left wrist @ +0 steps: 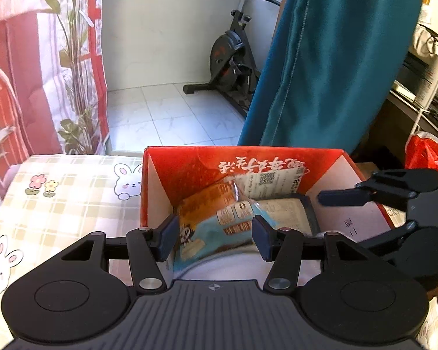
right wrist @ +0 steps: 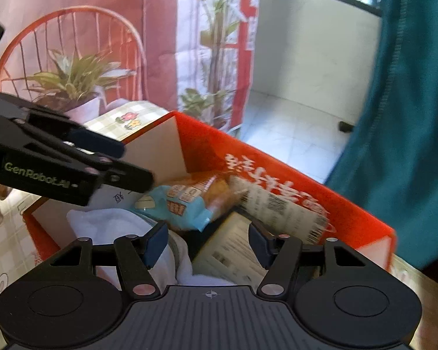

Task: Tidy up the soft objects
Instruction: 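Lower the bread package into the red box and open the left tool, then withdraw both tools and lower them to the crumpled white plastic bag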

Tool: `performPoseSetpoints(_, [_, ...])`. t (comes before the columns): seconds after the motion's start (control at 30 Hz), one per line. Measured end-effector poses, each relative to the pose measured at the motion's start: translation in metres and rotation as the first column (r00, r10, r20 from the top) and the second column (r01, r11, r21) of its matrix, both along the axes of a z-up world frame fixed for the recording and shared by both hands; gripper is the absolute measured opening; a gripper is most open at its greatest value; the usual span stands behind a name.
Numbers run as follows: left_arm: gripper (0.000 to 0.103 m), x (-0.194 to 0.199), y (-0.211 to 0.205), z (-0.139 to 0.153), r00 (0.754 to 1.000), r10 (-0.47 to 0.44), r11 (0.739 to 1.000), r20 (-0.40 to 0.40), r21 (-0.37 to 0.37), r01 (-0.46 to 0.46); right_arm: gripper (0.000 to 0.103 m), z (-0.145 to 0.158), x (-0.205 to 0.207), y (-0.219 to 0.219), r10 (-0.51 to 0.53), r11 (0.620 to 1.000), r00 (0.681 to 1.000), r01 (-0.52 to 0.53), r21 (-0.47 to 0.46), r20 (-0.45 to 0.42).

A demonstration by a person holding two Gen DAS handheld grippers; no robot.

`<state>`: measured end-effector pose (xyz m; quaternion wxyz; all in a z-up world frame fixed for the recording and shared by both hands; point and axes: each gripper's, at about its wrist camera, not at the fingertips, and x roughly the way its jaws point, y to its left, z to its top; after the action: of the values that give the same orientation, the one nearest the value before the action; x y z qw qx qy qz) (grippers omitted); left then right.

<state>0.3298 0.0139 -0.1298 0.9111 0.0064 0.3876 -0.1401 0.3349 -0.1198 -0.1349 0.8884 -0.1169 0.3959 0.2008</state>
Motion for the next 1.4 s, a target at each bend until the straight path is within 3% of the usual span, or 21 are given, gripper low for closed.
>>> performPoseSetpoints(0.23, [0.059,-0.059,0.003,0.019,0.997,0.020,0.999,0.078,0.035,-0.023,0.059,0.025,-0.052,-0.019,-0.109,0.994,0.991,0.106,0.040,0.083])
performPoseSetpoints(0.33, [0.063,-0.090,0.006,0.022,0.994,0.028,0.999,0.109,0.026,-0.031,0.075,0.033,-0.084,-0.025,-0.147,0.988,0.978,0.138,0.070,0.150])
performPoseSetpoints(0.53, [0.086,-0.140,0.009,0.025,0.981,0.033,0.999,0.189,0.017,-0.037,0.103,0.036,-0.142,-0.030,-0.189,0.980,0.955,0.168,0.109,0.227])
performPoseSetpoints(0.7, [0.103,-0.168,0.006,0.022,0.972,0.032,0.999,0.232,0.012,-0.036,0.102,0.030,-0.177,-0.036,-0.241,0.965,0.941,0.207,0.159,0.238])
performPoseSetpoints(1.0, [0.103,-0.189,0.001,-0.003,0.979,0.041,0.998,0.199,0.038,-0.050,0.103,-0.001,-0.216,-0.047,-0.343,0.931,0.914,0.300,0.211,0.215])
performPoseSetpoints(1.2, [0.103,-0.191,0.008,-0.029,0.991,0.048,0.998,0.127,0.034,-0.053,0.103,-0.031,-0.241,-0.050,-0.386,0.915,0.901,0.345,0.209,0.201])
performPoseSetpoints(1.4, [0.097,-0.195,0.014,-0.051,0.993,0.031,0.999,0.118,0.032,-0.035,0.102,-0.063,-0.251,-0.056,-0.411,0.897,0.905,0.381,0.224,0.111])
